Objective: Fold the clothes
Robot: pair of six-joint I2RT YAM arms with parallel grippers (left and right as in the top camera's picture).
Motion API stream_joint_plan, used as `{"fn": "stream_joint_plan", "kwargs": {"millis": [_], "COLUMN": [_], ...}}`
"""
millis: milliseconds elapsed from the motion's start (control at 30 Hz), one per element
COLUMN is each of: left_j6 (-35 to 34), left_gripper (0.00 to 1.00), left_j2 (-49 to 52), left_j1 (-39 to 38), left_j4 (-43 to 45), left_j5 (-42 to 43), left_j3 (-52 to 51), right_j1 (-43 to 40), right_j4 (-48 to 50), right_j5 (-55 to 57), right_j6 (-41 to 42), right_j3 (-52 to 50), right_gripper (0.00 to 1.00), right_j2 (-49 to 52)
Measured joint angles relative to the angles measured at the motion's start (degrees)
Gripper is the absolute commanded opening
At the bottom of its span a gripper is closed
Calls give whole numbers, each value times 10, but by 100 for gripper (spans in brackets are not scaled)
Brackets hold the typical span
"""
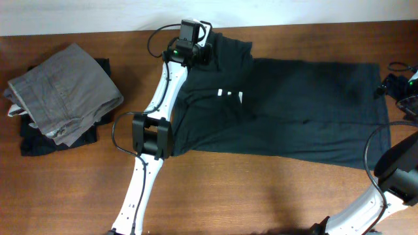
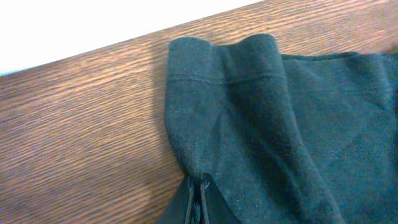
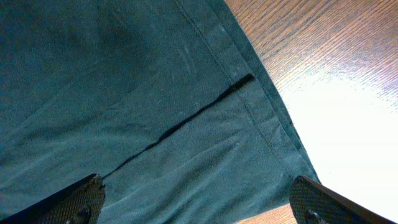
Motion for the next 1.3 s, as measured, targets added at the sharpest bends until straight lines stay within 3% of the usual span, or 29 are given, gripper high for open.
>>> {"fn": "stream_joint_plan", "kwargs": {"millis": [400, 467, 567, 600, 633, 833, 1167, 1300], "left_j6": [0, 0, 0, 0, 3, 0, -2, -4], "left_gripper": [16, 22, 52, 59, 59, 57, 30, 11], "left_j2": [3, 3, 3, 3, 3, 2, 2, 2], "left_j1": [3, 3, 3, 3, 3, 3, 0, -2], "left_j4": [-93, -109, -121, -122, -122, -112, -122, -124], "left_j5": [23, 16, 10, 10, 8, 0, -5, -7], "left_j3": [43, 47, 52, 54, 54, 54, 54, 54], "right_j1": [0, 0, 0, 0, 0, 0, 0, 0], "right_j4": [0, 0, 0, 0, 0, 0, 45, 43], "right_j5": [0, 0, 0, 0, 0, 0, 0, -2], "right_j6": [0, 0, 0, 0, 0, 0, 0, 0], "right_j3": [0, 0, 0, 0, 0, 0, 0, 0], "right_gripper": [99, 99, 99, 99, 99, 99, 98, 99], "right_j2": [0, 0, 0, 0, 0, 0, 0, 0]}}
